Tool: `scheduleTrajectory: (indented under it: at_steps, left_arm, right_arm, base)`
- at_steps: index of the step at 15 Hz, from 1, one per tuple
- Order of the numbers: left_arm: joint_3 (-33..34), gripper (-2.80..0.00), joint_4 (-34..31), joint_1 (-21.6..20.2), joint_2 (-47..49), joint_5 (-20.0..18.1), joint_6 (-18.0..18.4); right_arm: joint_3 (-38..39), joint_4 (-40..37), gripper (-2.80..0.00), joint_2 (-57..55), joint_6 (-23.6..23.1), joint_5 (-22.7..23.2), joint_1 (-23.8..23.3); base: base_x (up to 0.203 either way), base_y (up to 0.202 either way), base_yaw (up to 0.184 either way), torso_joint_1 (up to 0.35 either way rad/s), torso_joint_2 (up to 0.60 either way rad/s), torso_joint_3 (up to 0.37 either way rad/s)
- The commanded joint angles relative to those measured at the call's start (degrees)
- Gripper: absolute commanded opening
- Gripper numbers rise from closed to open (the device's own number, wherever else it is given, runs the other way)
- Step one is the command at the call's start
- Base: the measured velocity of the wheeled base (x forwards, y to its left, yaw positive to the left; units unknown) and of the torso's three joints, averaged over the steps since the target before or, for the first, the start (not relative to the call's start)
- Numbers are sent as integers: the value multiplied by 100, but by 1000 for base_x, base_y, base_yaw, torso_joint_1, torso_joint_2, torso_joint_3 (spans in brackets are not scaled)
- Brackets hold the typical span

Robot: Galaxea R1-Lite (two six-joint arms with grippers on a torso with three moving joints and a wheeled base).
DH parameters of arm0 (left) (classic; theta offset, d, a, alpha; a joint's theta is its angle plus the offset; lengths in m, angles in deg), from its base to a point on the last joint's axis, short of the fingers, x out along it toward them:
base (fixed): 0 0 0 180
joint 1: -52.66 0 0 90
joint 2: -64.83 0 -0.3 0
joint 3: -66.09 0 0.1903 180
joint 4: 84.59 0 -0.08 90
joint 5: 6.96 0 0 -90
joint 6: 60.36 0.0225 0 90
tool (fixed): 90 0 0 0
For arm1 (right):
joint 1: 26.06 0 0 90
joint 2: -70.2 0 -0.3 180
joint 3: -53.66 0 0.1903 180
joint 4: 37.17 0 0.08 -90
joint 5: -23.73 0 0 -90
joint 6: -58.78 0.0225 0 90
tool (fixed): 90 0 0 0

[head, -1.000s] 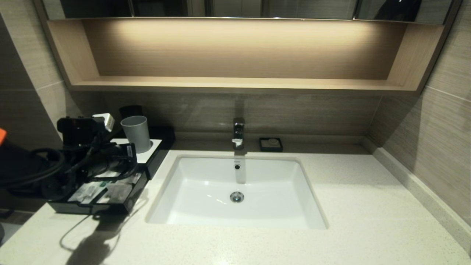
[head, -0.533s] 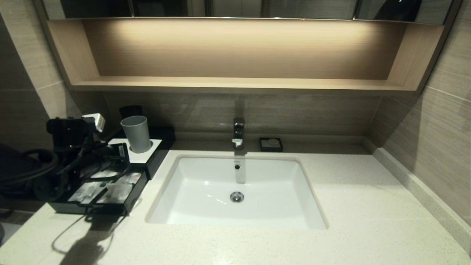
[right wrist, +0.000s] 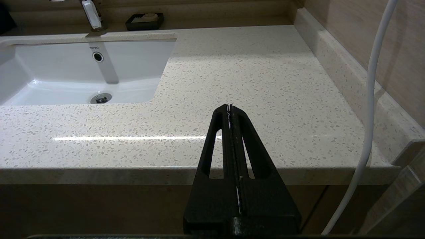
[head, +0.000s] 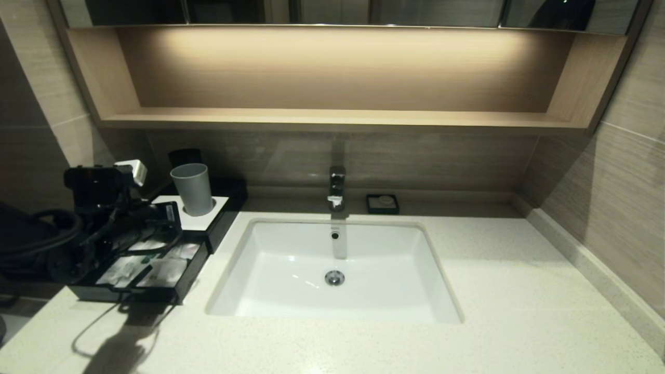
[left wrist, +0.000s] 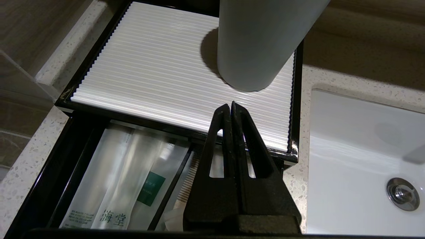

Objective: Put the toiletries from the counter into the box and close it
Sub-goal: Place the cup on the storage box

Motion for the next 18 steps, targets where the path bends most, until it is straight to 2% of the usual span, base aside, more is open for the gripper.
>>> scheduleTrajectory:
  at_steps: [1, 6, 10, 18]
  left_arm:
    - [19, -280, 24, -18, 58, 3, 16]
    - [-33, -280, 30, -18, 127, 10, 118]
    - [-25, -280, 296, -18, 256, 43, 227]
    - [-201, -280, 288, -89, 428, 65, 297]
  right_arm:
    - [7, -3, -280, -9, 1, 2, 0]
    - [6, 2, -280, -9, 1, 4, 0]
    - [6, 0, -280, -9, 5, 3, 0]
    - [-1, 2, -280, -9, 1, 6, 0]
  base:
    - [0, 0, 0, 0, 0, 0]
    - [0, 0, 0, 0, 0, 0]
    - [0, 0, 0, 0, 0, 0]
    - [0, 0, 0, 0, 0, 0]
